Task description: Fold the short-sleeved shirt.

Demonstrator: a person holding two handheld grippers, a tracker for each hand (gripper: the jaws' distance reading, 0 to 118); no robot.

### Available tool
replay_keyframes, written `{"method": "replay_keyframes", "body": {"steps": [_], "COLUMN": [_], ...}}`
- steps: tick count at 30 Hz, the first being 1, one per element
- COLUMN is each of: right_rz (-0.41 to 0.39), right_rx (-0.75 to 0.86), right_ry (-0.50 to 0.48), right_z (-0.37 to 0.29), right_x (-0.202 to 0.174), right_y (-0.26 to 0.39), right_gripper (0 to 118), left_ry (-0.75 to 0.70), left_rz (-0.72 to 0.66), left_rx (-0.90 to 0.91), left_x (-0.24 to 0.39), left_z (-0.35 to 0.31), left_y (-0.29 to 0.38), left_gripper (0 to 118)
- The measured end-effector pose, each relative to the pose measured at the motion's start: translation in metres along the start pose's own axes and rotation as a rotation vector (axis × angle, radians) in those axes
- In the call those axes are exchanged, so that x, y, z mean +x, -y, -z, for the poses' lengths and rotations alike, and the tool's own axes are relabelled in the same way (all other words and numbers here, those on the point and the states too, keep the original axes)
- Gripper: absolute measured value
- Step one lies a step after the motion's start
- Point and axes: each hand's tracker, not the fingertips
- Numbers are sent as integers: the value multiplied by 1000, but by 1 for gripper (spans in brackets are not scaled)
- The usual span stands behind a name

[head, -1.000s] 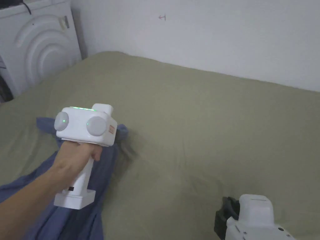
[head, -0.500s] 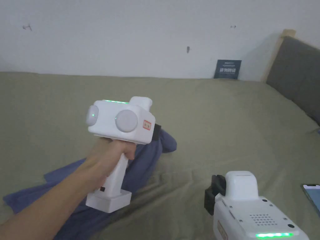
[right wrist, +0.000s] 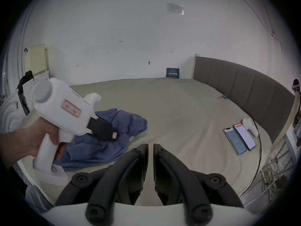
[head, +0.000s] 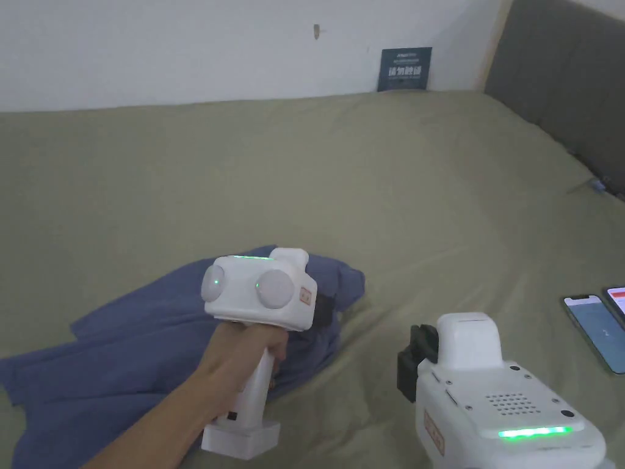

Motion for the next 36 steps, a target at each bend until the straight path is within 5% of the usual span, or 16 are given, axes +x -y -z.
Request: {"method": "replay_keyframes", "body": {"steps": [2, 3, 7, 9, 10, 18, 23, 36], "right_rz": [8, 12, 18, 23, 28, -14, -34, -77], "right_rx": [-3, 0, 30, 41, 54, 142, 126, 47], "right_ry": [-9, -14, -47, -64, -92, -214, -241, -214], "right_z": [-3, -7, -26, -35, -40, -73, -76, -25], "right_x": [-6, -10, -32, -45, -52, -111, -132, -136], "right_y": [-2, -4, -7, -9, -9, 9, 12, 9], "right_gripper": [12, 12, 12, 12, 12, 12, 12, 12], "left_ry": [2, -42, -168, -276, -334, -572, -594, -383], "left_rz": [-24, -41, -41, -23, -27, -173, -268, -363], "left_rx": [33, 131, 282, 357, 385, 573, 585, 186], "left_x": [-5, -9, -35, -44, -51, -109, -138, -281], "left_z": [-21, -31, -109, -146, -164, -269, -293, -176], "left_y": [8, 5, 39, 68, 86, 217, 247, 129], "left_gripper": [118, 118, 89, 17, 0, 0, 0, 0]}}
